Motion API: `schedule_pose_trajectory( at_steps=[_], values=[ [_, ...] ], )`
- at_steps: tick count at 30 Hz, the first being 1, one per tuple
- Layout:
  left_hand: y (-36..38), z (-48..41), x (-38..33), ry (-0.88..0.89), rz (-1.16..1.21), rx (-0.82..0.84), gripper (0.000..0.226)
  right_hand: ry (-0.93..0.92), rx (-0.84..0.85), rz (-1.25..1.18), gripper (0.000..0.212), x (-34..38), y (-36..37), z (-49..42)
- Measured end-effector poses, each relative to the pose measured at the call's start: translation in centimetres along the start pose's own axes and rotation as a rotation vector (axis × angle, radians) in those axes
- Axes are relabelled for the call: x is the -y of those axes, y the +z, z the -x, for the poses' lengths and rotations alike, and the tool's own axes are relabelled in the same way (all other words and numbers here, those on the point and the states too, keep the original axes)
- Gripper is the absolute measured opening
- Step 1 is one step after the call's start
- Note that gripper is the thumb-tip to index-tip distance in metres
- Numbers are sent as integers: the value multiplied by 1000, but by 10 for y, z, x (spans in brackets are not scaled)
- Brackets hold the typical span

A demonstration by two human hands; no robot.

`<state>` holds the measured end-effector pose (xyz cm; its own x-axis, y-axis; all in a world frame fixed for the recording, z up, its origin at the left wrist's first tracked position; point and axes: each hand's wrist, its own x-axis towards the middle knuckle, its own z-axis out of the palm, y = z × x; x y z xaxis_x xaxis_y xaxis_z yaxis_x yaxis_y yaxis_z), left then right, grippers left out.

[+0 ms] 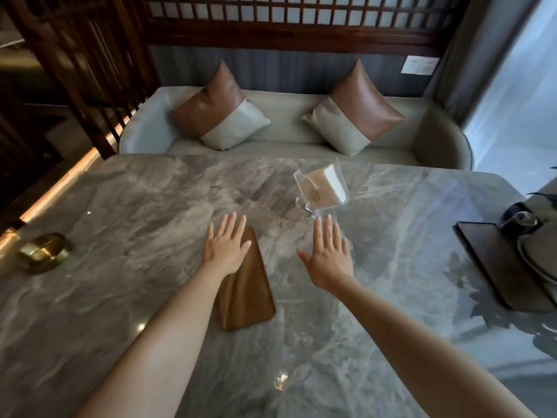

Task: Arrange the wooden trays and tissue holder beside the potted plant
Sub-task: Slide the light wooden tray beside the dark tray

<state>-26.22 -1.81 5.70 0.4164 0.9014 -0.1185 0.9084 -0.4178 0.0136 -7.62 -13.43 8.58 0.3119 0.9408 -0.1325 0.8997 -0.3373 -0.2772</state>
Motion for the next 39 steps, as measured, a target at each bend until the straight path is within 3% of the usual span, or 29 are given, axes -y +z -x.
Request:
schedule_pose_trajectory(
  at_steps=[8,14,19,26,35,39],
  values=[
    [24,7,59,-70,79,51,58,115,200,-72,66,51,44,24],
    [45,-13,72,-94,274,134,50,334,298,-286,54,55,71,35],
    [50,-36,73,-122,205,209,56,540,357,-534,50,54,86,36],
    [49,-61,69,-143,114,250,56,729,360,-878,24,53,100,29],
    [48,-86,65,-193,278,402,60,775,358,-916,9,52,118,25],
    [49,-89,59,-242,295,401,58,782,358,-927,20,47,120,28]
  ],
)
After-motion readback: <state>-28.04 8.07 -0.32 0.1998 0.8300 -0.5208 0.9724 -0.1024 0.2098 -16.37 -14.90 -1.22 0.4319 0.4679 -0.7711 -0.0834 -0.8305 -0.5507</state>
